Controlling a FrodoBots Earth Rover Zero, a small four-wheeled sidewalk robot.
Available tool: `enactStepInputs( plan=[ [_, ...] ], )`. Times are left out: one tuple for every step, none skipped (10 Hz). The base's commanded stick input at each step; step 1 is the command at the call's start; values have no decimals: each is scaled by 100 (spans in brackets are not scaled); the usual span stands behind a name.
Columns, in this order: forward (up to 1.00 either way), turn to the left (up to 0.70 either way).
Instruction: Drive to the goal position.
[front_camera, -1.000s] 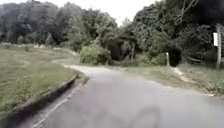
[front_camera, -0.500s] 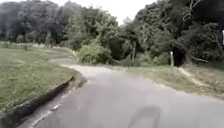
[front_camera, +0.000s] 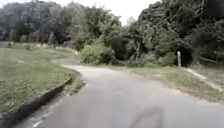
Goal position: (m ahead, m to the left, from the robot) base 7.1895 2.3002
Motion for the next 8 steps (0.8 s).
enactStepInputs(
  plan=[
    [100,4],
    [100,5],
    [100,5],
    [100,5],
    [100,5],
    [100,5],
    [100,5],
    [100,5]
  ],
)
